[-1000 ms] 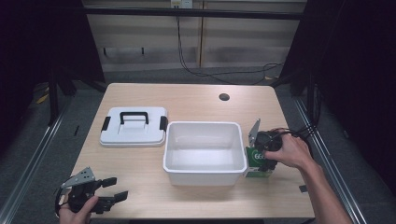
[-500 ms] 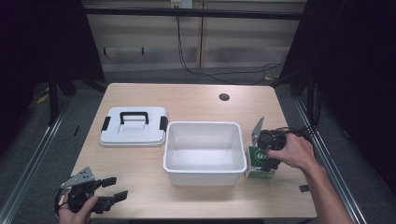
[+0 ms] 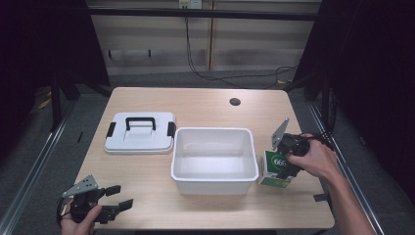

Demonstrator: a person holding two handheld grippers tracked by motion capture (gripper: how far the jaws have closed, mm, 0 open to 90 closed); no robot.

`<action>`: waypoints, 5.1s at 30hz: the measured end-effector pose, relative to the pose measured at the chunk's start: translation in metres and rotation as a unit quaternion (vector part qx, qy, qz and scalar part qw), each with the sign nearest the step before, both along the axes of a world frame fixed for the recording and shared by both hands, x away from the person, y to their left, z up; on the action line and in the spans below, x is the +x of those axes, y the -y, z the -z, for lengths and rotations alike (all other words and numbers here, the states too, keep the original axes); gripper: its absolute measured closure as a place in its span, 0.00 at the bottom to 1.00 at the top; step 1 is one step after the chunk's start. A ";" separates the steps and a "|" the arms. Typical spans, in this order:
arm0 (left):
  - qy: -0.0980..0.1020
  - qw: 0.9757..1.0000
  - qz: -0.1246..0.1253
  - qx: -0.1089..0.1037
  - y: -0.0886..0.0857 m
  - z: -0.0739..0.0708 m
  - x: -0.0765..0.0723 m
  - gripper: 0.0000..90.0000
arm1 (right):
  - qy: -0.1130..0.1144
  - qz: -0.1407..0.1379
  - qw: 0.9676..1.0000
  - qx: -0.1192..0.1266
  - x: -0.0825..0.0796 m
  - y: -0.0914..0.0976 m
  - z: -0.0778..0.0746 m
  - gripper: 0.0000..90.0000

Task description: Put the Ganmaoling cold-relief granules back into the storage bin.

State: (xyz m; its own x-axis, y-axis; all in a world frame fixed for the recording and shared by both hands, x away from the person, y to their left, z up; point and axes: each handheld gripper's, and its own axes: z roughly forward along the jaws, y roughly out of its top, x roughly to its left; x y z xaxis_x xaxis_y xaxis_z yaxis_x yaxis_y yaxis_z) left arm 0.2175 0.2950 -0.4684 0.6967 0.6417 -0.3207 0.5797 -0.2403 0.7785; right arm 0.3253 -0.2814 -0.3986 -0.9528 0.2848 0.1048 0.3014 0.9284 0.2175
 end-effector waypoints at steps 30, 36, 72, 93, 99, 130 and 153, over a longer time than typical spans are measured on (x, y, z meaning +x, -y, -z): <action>0.001 1.000 0.000 0.003 0.000 0.000 0.001 0.24 | 0.024 0.037 0.993 0.106 -0.020 0.038 -0.022 0.17; 0.006 1.000 -0.002 0.002 0.000 -0.001 0.000 0.24 | 0.026 0.041 0.992 0.115 -0.025 0.041 -0.032 0.17; 0.003 1.000 -0.001 0.002 0.000 0.000 0.000 0.24 | 0.077 0.043 0.984 0.153 -0.024 0.037 -0.092 0.17; 0.001 1.000 0.000 0.000 0.000 0.000 0.001 0.24 | 0.105 0.027 0.982 0.153 -0.008 -0.001 -0.124 0.17; 0.001 1.000 0.000 -0.001 0.000 0.000 0.001 0.24 | 0.107 0.016 0.983 0.146 -0.002 -0.017 -0.130 0.17; 0.002 1.000 0.000 -0.001 0.000 0.000 0.001 0.24 | 0.088 -0.035 0.993 0.069 0.016 -0.097 -0.119 0.17; 0.000 1.000 0.002 -0.001 0.000 0.001 0.001 0.24 | 0.055 -0.065 0.996 -0.028 0.027 -0.127 -0.084 0.17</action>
